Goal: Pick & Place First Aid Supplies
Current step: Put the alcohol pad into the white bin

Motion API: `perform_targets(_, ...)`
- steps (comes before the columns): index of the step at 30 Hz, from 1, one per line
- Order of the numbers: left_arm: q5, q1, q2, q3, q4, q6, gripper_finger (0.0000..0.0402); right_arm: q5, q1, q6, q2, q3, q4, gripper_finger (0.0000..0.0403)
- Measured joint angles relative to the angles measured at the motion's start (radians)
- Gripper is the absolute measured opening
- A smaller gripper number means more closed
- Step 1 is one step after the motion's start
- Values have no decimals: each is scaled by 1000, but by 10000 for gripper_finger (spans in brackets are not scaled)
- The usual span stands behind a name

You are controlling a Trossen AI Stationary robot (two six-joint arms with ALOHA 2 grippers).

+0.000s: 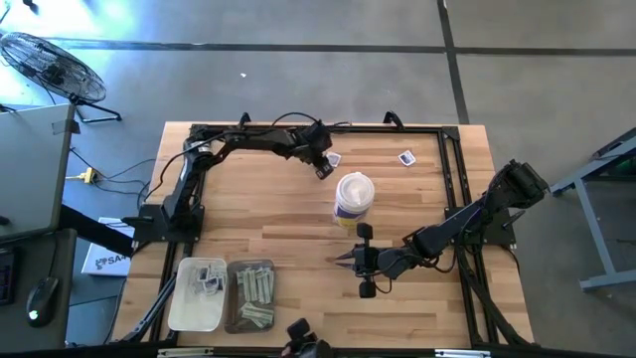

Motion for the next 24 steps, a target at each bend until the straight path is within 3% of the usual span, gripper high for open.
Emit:
perform_targets(12, 30, 5, 14, 1, 9, 45, 159, 5, 0, -1, 0, 0, 1, 47)
perform_targets(24, -37, 2, 6, 6, -157, -8, 159, 5, 0, -12, 0, 0, 0, 47)
